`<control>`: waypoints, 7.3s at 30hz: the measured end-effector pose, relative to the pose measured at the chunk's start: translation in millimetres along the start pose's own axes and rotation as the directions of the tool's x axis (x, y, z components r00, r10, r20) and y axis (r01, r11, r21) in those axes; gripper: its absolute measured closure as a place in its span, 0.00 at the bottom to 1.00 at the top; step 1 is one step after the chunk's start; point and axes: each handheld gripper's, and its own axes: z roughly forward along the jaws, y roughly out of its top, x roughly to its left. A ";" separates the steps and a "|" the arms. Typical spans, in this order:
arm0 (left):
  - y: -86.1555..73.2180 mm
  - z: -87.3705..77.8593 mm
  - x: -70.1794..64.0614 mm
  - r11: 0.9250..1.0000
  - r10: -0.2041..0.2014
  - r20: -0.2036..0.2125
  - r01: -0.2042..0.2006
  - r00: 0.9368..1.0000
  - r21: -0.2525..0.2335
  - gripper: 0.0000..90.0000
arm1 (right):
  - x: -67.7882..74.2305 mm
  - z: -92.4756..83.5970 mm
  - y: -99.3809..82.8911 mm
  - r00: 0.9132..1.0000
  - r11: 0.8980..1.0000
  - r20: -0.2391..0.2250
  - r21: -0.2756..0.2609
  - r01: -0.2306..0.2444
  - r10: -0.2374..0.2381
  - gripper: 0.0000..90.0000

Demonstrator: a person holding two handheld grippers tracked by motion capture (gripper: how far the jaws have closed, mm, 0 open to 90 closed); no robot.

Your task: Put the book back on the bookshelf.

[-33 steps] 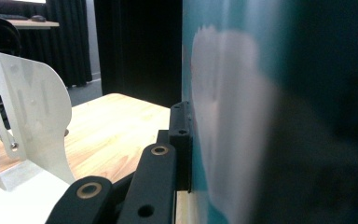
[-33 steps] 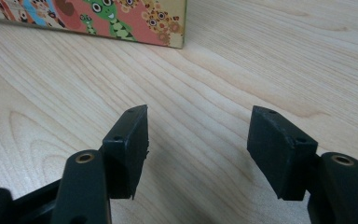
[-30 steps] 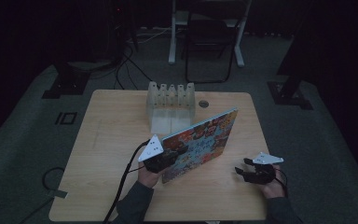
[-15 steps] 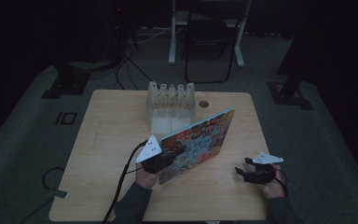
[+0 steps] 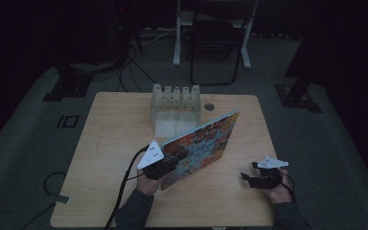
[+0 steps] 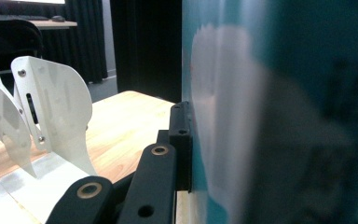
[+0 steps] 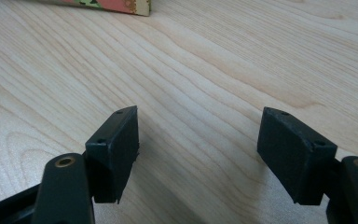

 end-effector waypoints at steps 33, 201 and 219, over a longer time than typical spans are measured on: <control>3.0 -19.8 3.7 1.000 -0.010 -0.052 0.010 0.999 -0.004 0.90 | -1.8 1.2 0.3 1.000 1.000 -0.019 0.011 -0.011 0.011 0.28; -1.8 -85.6 29.2 0.999 -0.048 -0.383 0.037 0.922 -0.036 0.90 | -2.0 1.7 0.6 0.999 1.000 -0.031 0.018 -0.007 0.007 0.24; -1.5 -88.2 30.2 0.997 -0.073 -0.408 0.060 0.910 -0.044 0.90 | -2.0 1.7 0.5 0.999 1.000 -0.031 0.018 -0.007 0.007 0.24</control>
